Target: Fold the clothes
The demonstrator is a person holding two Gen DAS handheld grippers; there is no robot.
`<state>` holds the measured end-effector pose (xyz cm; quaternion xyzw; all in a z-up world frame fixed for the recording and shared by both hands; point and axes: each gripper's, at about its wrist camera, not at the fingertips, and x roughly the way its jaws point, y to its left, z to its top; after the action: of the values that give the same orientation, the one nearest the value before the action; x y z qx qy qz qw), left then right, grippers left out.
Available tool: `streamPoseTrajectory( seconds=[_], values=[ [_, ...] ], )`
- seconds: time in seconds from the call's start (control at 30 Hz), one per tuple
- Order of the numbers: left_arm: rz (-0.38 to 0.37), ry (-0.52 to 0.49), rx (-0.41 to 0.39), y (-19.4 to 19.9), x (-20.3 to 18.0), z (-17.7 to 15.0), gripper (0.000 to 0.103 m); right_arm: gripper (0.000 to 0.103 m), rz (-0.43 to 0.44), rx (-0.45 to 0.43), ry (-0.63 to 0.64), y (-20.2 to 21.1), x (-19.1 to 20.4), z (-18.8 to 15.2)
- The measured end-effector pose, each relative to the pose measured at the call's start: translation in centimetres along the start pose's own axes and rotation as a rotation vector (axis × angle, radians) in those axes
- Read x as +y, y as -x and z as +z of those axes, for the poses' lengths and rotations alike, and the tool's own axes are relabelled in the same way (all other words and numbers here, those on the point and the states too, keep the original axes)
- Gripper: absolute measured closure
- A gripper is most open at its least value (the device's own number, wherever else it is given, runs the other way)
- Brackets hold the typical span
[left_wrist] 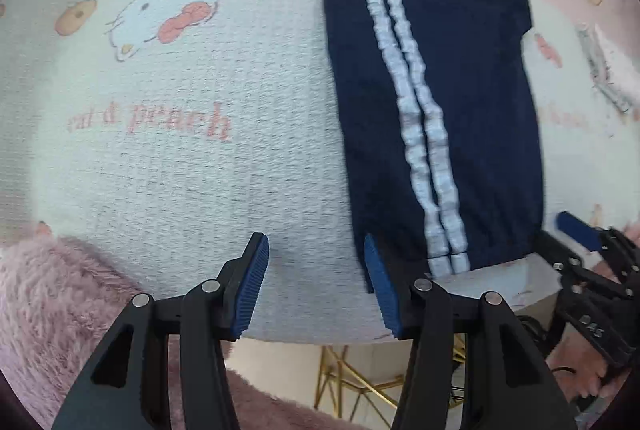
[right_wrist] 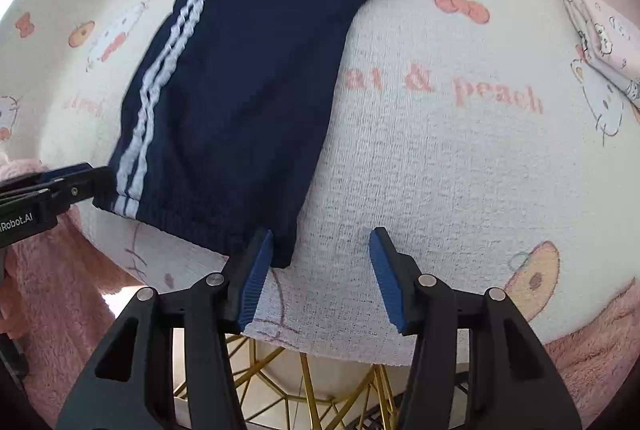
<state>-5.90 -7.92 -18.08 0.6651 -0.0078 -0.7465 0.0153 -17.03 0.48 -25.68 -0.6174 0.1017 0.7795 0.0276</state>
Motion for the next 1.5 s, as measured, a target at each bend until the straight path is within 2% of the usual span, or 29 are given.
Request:
streamPoseTrajectory(
  seconds=[0.03, 0.07, 0.17, 0.23, 0.33, 0.37, 0.43, 0.57, 0.6, 0.67, 0.77, 0.83, 0.87, 0.93, 1.03, 1.1, 1.23, 1.33, 1.4, 1.43, 1.47, 1.5],
  values=[
    [0.007, 0.007, -0.013, 0.3, 0.3, -0.2, 0.051, 0.051, 0.007, -0.006, -0.002, 0.4, 0.0, 0.0],
    [-0.020, 0.009, -0.039, 0.9, 0.5, -0.4, 0.051, 0.051, 0.015, -0.010, -0.006, 0.9, -0.1, 0.1],
    [-0.157, -0.008, -0.117, 2.7, 0.0, -1.0, 0.051, 0.051, 0.058, -0.085, -0.015, 2.3, -0.5, 0.6],
    [-0.213, -0.040, -0.116, 2.7, -0.9, -1.3, 0.051, 0.051, 0.072, -0.084, -0.022, 1.9, -0.6, 1.0],
    [-0.138, -0.076, -0.053, 1.2, -2.4, -3.5, 0.051, 0.051, 0.076, -0.048, -0.016, 0.2, -0.2, 1.2],
    [-0.128, -0.071, -0.041, 1.0, -2.1, -3.8, 0.050, 0.051, 0.053, -0.033, -0.004, 1.2, -1.0, -0.5],
    [-0.135, -0.049, -0.030, 0.9, -1.3, -4.3, 0.048, 0.051, 0.030, -0.017, -0.002, 0.8, -1.1, -0.7],
    [-0.148, -0.024, -0.089, 3.0, 0.5, -4.4, 0.048, 0.051, 0.086, -0.027, -0.067, 2.5, -3.2, -0.3],
    [-0.186, -0.004, -0.096, 3.2, 1.1, -4.2, 0.048, 0.051, 0.100, -0.037, -0.084, 2.9, -3.8, 0.0],
    [-0.246, 0.033, -0.100, 3.4, 2.3, -3.8, 0.048, 0.051, 0.098, -0.050, -0.113, 3.6, -5.1, 1.0],
    [-0.258, 0.010, -0.072, 3.3, 2.4, -1.9, 0.048, 0.051, 0.073, -0.067, -0.119, 4.2, -6.4, 2.7],
    [-0.365, 0.077, 0.009, 2.1, -2.7, 4.2, 0.048, 0.051, 0.062, -0.035, -0.099, 3.3, -6.0, 3.5],
    [-0.436, 0.128, 0.050, 0.5, -3.5, 5.4, 0.048, 0.051, 0.064, -0.016, -0.091, 2.7, -5.6, 3.8],
    [-0.526, 0.194, 0.084, -1.5, -4.3, 6.7, 0.048, 0.051, 0.162, 0.009, -0.107, 2.3, -5.3, 3.1],
    [-0.498, 0.221, 0.111, -3.1, -5.0, 5.7, 0.048, 0.051, 0.311, 0.056, -0.154, 1.4, -5.0, 1.6],
    [-0.516, 0.247, 0.110, -3.2, -5.3, 5.0, 0.048, 0.051, 0.279, 0.085, -0.128, 0.2, -4.1, 0.9],
    [-0.590, 0.280, 0.102, -2.9, -3.5, 3.7, 0.048, 0.049, 0.317, 0.066, -0.119, 0.4, -3.6, 0.3],
    [-0.611, 0.269, 0.089, -2.7, -3.7, 3.1, 0.048, 0.049, 0.407, 0.057, -0.157, 0.4, -3.4, 0.3],
    [-0.603, 0.278, 0.084, -2.9, -3.1, 2.6, 0.052, 0.049, 0.420, 0.068, -0.160, -0.2, -3.2, 0.0],
    [-0.602, 0.291, 0.081, -3.5, -3.6, 2.9, 0.060, 0.049, 0.410, 0.065, -0.156, -0.5, -2.8, 0.1],
    [-0.595, 0.296, 0.077, -3.8, -3.9, 3.1, 0.074, 0.049, 0.399, 0.060, -0.151, -0.8, -2.5, 0.2],
    [-0.606, 0.302, 0.073, -4.3, -4.8, 3.7, 0.077, 0.053, 0.388, 0.055, -0.147, -1.0, -2.1, 0.3]
  ],
)
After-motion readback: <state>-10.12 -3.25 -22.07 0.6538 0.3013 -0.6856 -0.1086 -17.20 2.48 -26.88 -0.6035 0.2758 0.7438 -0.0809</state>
